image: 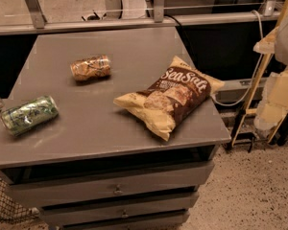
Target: Pick orange can
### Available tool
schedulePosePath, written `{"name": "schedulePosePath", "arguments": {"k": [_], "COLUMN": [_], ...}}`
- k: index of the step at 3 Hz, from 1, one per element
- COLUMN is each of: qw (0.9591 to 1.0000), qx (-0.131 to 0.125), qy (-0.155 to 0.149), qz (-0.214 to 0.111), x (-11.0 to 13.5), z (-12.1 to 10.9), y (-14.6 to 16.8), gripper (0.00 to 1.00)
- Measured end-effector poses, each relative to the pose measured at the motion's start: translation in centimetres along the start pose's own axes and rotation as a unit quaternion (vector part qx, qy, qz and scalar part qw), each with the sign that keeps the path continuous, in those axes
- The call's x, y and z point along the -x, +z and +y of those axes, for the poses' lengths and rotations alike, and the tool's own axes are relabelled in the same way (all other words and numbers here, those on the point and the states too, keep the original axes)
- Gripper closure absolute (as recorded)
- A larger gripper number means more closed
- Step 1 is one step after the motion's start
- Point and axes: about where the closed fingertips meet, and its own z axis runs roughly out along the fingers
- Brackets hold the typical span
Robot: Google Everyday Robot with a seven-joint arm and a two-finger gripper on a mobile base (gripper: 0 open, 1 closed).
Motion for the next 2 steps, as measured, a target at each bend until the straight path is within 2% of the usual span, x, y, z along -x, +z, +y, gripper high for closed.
{"name": "schedulePosePath", "arguments": {"k": [1,2], "qw": [1.0,0.9997], "qx": [-0.001,-0.011], "qy": [-0.001,-0.022], "qz": [0.0,-0.008], "x": [0.1,2.4], "z": [-0.1,-2.8], "y": [0.0,0.4], "gripper": [0.0,0.0]}}
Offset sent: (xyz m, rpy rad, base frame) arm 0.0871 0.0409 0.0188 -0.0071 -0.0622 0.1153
